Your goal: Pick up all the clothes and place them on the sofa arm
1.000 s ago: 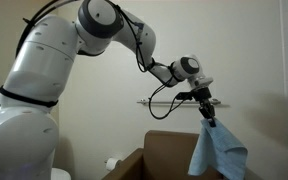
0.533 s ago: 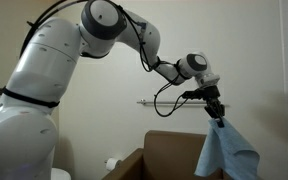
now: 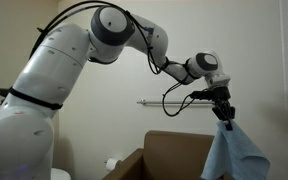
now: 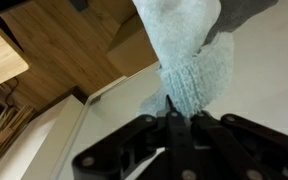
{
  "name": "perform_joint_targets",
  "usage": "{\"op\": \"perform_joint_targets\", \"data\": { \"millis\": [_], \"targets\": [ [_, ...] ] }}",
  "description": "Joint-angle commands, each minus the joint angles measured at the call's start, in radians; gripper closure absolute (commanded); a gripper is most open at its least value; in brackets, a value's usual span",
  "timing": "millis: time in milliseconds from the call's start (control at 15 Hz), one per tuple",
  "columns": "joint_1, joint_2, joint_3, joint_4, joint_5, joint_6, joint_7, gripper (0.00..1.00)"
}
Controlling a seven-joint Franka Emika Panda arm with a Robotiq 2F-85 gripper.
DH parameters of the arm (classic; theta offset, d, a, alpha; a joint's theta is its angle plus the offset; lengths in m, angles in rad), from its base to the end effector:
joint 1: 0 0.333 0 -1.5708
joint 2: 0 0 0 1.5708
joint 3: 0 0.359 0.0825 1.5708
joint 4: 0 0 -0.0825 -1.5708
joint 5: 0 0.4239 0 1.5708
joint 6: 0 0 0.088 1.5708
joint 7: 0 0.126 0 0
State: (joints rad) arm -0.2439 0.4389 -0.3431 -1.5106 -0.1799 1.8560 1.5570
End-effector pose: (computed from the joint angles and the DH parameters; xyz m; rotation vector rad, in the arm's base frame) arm 0.6146 -0.3867 0.4286 1.4538 -2.4253 0.1213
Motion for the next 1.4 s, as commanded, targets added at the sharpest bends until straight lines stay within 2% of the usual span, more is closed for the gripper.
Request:
{"op": "perform_joint_targets", "data": {
  "millis": [0, 600, 667, 867, 1133, 1333],
  "targets": [
    [-0.022, 0.047, 0.004, 0.075, 0.044, -0.055, 0.024, 0.65],
    [-0.035, 0.083, 0.006, 0.137, 0.057, -0.089, 0.023, 0.06],
    [-0.035, 0.085, 0.006, 0.141, 0.056, -0.091, 0.023, 0.02],
    [-0.043, 0.102, 0.015, 0.165, 0.064, -0.11, -0.013, 0.0],
    [-0.046, 0.132, 0.062, 0.193, 0.082, -0.13, -0.162, 0.0],
    [-0.018, 0.152, 0.097, 0.194, 0.076, -0.131, -0.26, 0.0]
  ]
}}
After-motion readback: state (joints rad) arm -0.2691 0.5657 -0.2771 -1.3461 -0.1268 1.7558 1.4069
